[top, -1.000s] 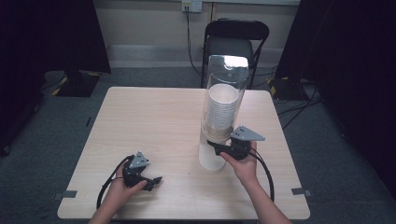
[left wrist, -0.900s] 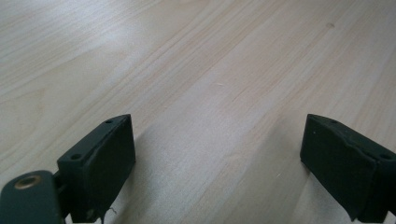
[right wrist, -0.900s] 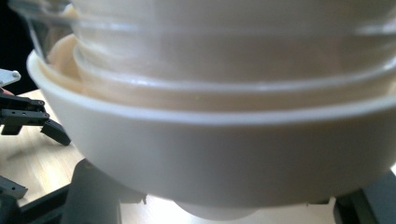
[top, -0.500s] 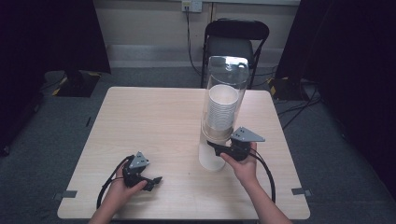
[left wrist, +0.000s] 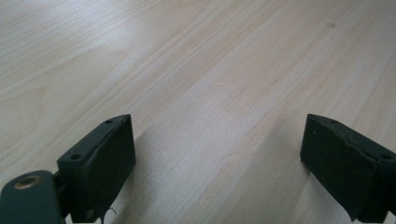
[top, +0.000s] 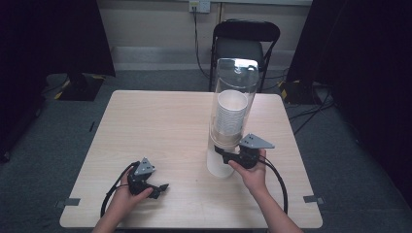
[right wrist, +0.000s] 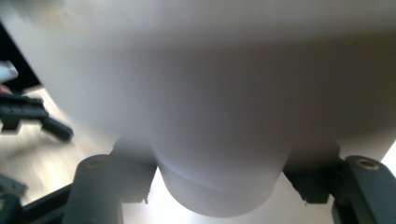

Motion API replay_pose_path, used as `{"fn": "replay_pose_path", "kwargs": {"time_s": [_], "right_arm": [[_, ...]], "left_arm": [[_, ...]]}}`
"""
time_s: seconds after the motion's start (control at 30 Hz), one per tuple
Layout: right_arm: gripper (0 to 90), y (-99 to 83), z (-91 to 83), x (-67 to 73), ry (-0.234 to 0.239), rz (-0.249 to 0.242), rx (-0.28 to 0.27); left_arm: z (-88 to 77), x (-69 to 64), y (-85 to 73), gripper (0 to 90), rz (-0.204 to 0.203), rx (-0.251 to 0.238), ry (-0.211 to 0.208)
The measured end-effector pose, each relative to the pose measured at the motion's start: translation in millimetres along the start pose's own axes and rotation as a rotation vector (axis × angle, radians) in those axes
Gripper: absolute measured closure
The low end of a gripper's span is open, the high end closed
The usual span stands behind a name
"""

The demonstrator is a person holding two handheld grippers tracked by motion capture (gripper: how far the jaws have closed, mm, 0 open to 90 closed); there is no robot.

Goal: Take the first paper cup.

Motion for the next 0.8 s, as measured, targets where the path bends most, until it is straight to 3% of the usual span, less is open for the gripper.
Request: {"fn": "replay_pose_path", "kwargs": {"time_s": [0.03,0.07,0.1,0.13,0.17,0.2,0.5,0.6,0.8], "right_arm": [[35.7,-15.5,2.6,-1.3,-0.015,-0.009,0.081],[35.9,-30.6,2.5,-1.3,-0.003,0.037,0.049],[35.9,-30.6,2.5,-1.3,-0.003,0.037,0.049],[36.6,-41.9,2.2,2.5,0.003,0.031,0.105],[36.6,-41.9,2.2,2.5,0.003,0.031,0.105],[36.6,-50.0,3.2,-1.6,-0.001,0.012,0.142],[36.1,-62.4,4.7,-2.2,0.026,-0.008,0.193],[35.8,-72.3,-0.7,-2.8,0.037,-0.045,0.254],[35.5,-83.4,-16.4,-7.8,0.038,-0.096,0.307]], "left_arm": [[-0.2,0.1,-0.3,9.7,0.003,0.003,-0.001],[-0.3,0.3,-0.4,9.7,0.005,0.004,0.0],[-0.3,0.3,-0.4,9.7,0.005,0.004,0.0],[-0.1,0.2,-0.3,9.4,0.004,0.004,-0.002],[-0.1,0.2,-0.3,9.4,0.004,0.004,-0.002],[0.0,0.1,-0.3,9.2,0.004,0.004,-0.002],[0.2,-0.2,0.1,9.2,-0.001,0.0,-0.001],[0.3,-0.2,0.1,9.2,-0.002,-0.001,-0.001],[0.2,-0.1,0.0,9.2,0.0,0.0,-0.001]]}}
Point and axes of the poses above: each handheld gripper's, and its own axes: z roughly forward along the jaws, y roughly out of its top, x roughly to its left, the point moved 10 cm from there along z, roughly forward along the jaws, and after that the axes turned 2 degrees about -y, right-handed, at the moved point
